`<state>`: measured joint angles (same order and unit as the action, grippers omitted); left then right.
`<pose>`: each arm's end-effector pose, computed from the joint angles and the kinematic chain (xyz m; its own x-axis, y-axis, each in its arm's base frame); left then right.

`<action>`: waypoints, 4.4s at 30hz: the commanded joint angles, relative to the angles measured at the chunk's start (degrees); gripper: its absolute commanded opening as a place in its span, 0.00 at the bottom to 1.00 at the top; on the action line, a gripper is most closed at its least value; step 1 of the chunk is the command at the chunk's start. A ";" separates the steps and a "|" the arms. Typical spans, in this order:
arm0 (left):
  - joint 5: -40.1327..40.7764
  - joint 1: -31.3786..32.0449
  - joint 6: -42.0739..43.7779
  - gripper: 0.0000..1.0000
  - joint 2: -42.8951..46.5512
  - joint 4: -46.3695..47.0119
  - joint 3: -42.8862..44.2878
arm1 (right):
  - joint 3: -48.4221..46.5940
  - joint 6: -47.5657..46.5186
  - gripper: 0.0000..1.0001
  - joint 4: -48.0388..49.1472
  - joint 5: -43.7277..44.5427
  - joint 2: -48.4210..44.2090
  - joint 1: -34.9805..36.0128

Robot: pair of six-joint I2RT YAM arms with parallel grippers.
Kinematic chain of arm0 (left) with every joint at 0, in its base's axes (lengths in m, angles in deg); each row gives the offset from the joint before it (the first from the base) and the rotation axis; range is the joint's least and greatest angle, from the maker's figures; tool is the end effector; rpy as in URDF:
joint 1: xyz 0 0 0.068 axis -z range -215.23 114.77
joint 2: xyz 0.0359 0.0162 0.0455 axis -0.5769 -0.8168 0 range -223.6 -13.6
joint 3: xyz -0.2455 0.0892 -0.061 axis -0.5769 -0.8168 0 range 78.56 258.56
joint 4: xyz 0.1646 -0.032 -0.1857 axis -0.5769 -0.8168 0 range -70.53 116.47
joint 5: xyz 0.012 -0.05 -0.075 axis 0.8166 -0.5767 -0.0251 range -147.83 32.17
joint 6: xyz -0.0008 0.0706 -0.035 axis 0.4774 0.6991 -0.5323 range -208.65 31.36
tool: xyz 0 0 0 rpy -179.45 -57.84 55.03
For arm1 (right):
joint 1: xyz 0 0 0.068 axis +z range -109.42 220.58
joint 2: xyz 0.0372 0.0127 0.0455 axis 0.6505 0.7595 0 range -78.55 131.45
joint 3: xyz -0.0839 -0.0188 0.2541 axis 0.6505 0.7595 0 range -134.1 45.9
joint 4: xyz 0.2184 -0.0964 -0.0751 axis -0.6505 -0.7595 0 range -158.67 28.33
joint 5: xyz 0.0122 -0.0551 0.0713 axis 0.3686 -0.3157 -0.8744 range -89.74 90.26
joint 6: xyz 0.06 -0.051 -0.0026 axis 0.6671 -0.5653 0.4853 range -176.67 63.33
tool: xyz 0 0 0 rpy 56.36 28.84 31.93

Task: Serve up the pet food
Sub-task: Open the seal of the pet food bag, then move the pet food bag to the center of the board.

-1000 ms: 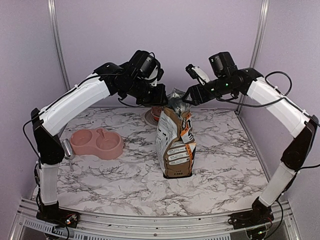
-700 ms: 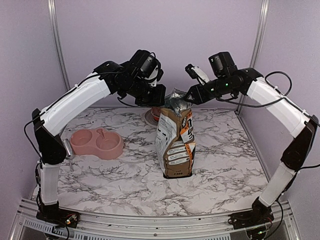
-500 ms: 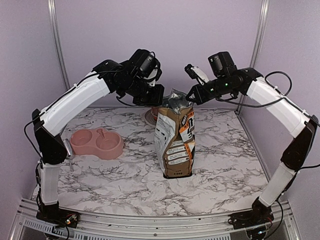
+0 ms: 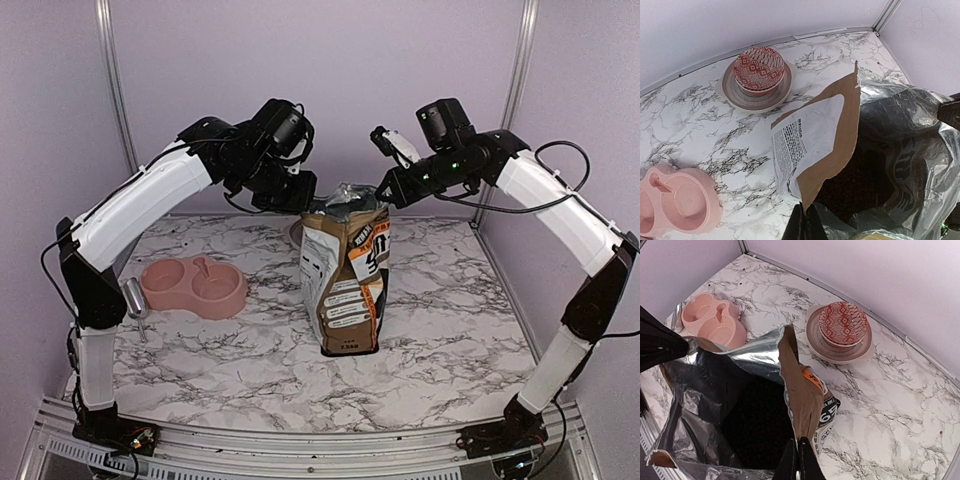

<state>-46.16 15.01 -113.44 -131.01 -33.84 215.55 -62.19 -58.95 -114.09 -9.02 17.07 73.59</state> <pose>0.2951 -0.3333 0.3867 -0.6536 0.1433 -0.7432 0.4195 0.8859 -0.1981 0.3025 0.2094 0.3901 -0.5124 -0.3798 -0.7702 -0.6623 0.7457 0.0729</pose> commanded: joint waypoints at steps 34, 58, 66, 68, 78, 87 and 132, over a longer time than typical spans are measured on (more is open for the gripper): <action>-6.80 -4.06 1.56 0.19 12.80 9.76 -7.35 | -4.60 -1.77 0.00 8.61 -0.23 -6.84 -6.54; 20.79 -7.92 -6.48 0.99 45.54 10.56 -57.70 | 1.09 -3.12 0.31 16.77 -14.92 -9.52 -16.49; 20.58 -13.77 -12.72 0.99 52.88 7.86 -70.00 | 3.12 -0.45 0.63 20.95 -13.51 -12.16 -16.49; 20.36 -15.03 -14.22 0.99 53.76 7.76 -72.53 | 4.39 0.29 0.66 22.95 -13.39 -13.61 -16.49; 13.69 -23.57 -14.52 0.99 55.71 12.68 -84.45 | 20.32 2.51 0.68 38.65 -18.55 -20.99 -16.50; 7.05 -28.01 -14.75 0.99 60.08 20.58 -93.31 | 20.95 2.29 0.68 40.30 -20.84 -18.72 -16.49; 4.39 -32.14 -13.76 0.82 49.75 41.66 -107.09 | 22.52 2.28 0.68 41.09 -20.94 -16.75 -16.44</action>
<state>-42.38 -16.82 -127.93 -80.03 6.81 108.78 -39.37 -56.87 -74.10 -30.09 -0.13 57.33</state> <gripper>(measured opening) 0.830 0.682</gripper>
